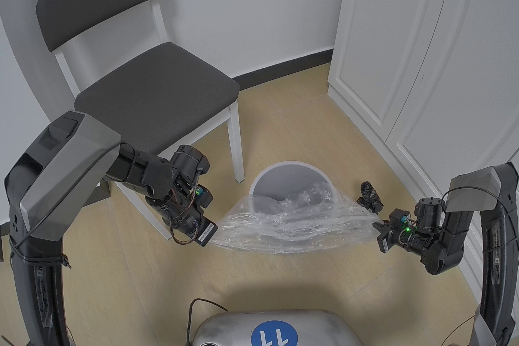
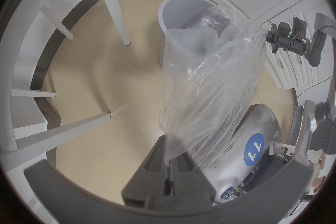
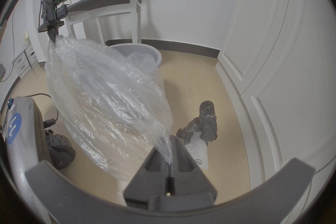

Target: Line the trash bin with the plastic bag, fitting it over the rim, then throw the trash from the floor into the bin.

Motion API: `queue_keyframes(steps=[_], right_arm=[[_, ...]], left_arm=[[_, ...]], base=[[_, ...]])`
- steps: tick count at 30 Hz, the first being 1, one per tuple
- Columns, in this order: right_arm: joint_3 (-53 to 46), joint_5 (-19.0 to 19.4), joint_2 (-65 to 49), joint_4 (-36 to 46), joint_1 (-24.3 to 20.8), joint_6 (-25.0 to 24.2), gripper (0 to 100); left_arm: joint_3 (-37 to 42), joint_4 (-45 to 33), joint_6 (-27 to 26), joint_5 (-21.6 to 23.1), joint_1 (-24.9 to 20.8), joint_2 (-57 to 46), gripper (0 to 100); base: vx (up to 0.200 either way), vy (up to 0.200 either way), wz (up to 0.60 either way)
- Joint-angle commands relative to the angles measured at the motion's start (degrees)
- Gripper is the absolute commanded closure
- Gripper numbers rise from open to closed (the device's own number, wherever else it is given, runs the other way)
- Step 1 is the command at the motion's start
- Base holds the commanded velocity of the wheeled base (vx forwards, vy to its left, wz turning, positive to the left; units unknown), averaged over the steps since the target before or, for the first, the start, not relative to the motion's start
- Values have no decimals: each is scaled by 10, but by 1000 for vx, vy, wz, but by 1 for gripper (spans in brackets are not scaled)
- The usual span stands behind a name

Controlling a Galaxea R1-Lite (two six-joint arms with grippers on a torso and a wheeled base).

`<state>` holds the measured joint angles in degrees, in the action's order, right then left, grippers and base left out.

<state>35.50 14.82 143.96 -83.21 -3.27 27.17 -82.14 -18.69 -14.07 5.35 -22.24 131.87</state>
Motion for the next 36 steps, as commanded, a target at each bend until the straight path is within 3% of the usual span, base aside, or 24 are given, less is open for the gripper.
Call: queue_keyframes(steps=[1, 9, 13, 15, 17, 25, 33, 36], right_arm=[[-1, -1, 22, 0, -7, 12, 100], [26, -30, 46, 2, -17, 10, 100], [55, -52, 55, -2, -28, 3, 100], [56, -56, 55, -2, -28, 3, 100], [70, -87, 60, -20, -28, 0, 100], [44, -111, 32, -48, -20, 17, 100], [32, -112, 35, -46, -24, 41, 100], [32, -133, 35, -47, -26, 42, 100]], left_arm=[[1, 1, 1, -1, -7, 10, 100], [1, 66, 15, -13, -15, 35, 100], [2, 151, 69, -64, -33, 59, 100], [3, 157, 72, -68, -34, 60, 100], [33, 251, 83, -94, -47, 71, 100], [91, 471, 103, -108, -78, 86, 100], [74, 488, 113, -117, -79, 105, 100], [39, 489, 128, -147, -78, 123, 100]], base=[[0, 0, 0], [0, 0, 0], [0, 0, 0], [0, 0, 0], [0, 0, 0], [0, 0, 0], [0, 0, 0], [0, 0, 0]])
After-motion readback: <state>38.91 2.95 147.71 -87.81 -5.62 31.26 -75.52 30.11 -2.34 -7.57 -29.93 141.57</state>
